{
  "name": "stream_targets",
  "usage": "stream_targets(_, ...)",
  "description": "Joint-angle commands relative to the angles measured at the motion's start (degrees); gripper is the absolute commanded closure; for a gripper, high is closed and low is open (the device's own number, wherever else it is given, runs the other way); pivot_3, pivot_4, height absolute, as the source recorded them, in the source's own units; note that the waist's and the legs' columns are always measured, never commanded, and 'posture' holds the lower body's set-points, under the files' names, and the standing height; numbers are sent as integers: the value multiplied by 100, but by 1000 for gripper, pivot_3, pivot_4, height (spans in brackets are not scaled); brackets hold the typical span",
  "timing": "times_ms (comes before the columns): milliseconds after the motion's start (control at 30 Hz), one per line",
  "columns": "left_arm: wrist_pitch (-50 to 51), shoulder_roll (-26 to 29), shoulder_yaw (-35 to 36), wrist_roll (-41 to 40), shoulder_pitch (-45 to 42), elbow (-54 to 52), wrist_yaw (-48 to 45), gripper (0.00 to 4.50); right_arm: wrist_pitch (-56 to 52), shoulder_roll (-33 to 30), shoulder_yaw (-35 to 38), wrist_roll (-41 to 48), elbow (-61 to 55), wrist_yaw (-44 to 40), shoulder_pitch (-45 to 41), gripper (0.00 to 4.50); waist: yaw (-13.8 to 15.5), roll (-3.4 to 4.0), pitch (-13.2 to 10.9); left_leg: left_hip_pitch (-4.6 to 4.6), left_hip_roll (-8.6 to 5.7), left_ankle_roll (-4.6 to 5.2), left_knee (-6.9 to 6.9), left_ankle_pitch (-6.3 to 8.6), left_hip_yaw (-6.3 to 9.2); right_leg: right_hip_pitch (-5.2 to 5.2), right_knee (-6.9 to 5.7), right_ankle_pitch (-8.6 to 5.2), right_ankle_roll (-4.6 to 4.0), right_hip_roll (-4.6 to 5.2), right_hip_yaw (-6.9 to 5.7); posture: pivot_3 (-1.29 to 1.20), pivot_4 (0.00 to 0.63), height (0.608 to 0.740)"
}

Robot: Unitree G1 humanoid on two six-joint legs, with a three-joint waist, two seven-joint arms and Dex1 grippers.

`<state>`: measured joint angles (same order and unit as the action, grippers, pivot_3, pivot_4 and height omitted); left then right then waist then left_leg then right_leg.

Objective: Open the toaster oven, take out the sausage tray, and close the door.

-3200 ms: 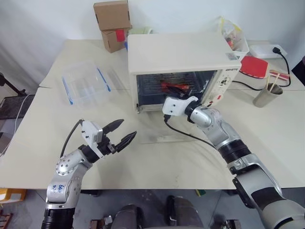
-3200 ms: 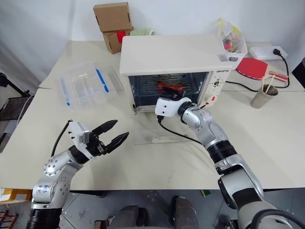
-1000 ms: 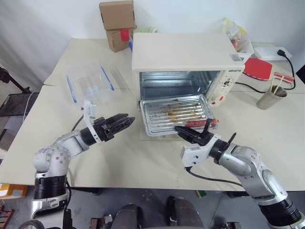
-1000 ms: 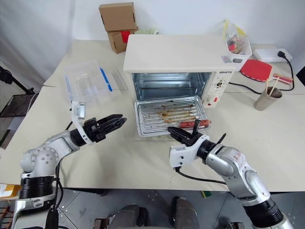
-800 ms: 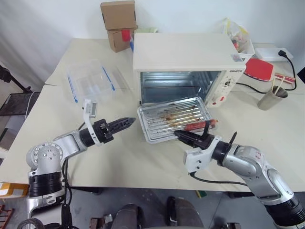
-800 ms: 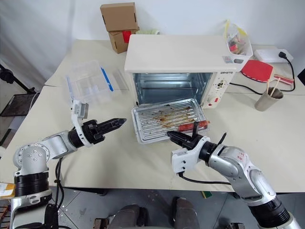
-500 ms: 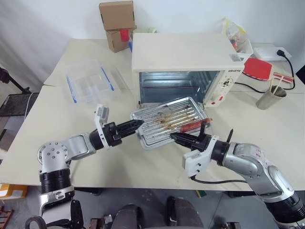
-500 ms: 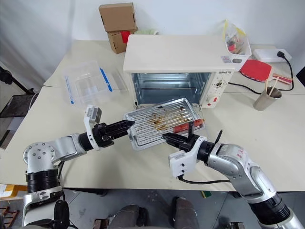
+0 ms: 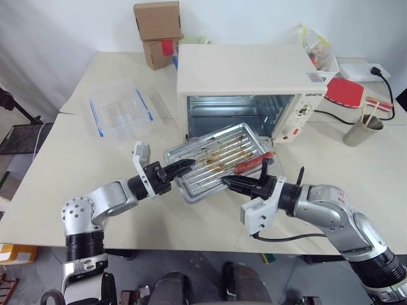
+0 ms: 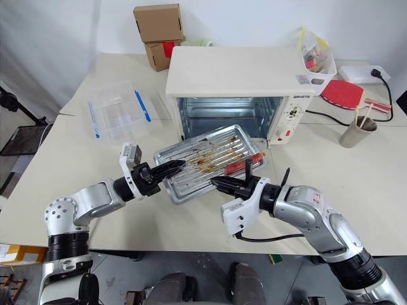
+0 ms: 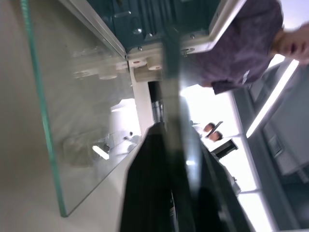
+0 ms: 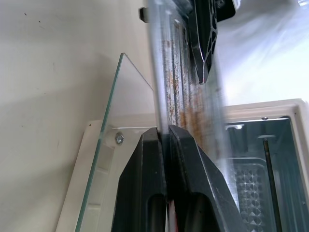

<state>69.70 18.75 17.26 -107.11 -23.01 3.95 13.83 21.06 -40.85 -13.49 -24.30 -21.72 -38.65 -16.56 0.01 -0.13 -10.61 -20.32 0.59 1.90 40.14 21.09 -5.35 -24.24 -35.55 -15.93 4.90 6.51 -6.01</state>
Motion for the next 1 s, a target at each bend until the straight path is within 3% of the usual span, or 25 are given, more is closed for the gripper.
stream_targets(33,-194,28,-186,-573,79,2,378,4489,-152,77,104,479,-107,-117,5,4114,3,0,0,0,-1,0,0,0,0,1,1,0,0,0,-1,0,150,740)
stream_targets(133,-167,-132,-80,-589,64,102,390,4500,-186,26,139,607,-132,-210,0,3407,4,0,0,2,-3,0,0,0,0,7,3,0,0,-5,-2,0,150,740)
stream_targets(300,-88,-191,196,-589,59,265,356,4500,28,-129,251,900,-123,-299,83,1826,2,0,0,4,-3,0,0,0,-1,10,4,0,0,-20,-4,0,150,740)
stream_targets(567,519,19,816,-589,268,646,9,4500,804,-549,1031,2102,-81,-418,920,1826,14,-1,0,8,-3,0,-2,0,0,21,15,0,0,-24,-6,0,150,740)
stream_targets(667,797,320,1014,-589,409,784,-412,4500,1096,-736,1474,2502,252,-497,1317,2425,10,-1,-1,17,1,0,-4,0,2,31,21,0,0,-23,-7,0,150,740)
stream_targets(867,1125,1048,1385,-589,1176,844,-1310,4500,2312,-1106,2343,2838,2238,-597,1768,4288,-18,0,-1,29,6,-4,-14,3,3,46,42,0,0,-16,-5,0,150,740)
stream_targets(900,1122,1085,1472,-589,1320,824,-1438,4500,2481,-1162,2435,2858,2640,-596,1732,4479,-19,0,-1,32,8,-5,-14,3,2,48,48,-1,-1,-13,-5,0,150,740)
stream_targets(1000,1096,1169,1644,-589,1634,748,-1765,4500,2621,-1214,2530,2933,3499,-597,1481,4479,-24,0,-1,42,8,-6,-15,4,2,53,58,-3,-5,-6,-5,0,150,740)
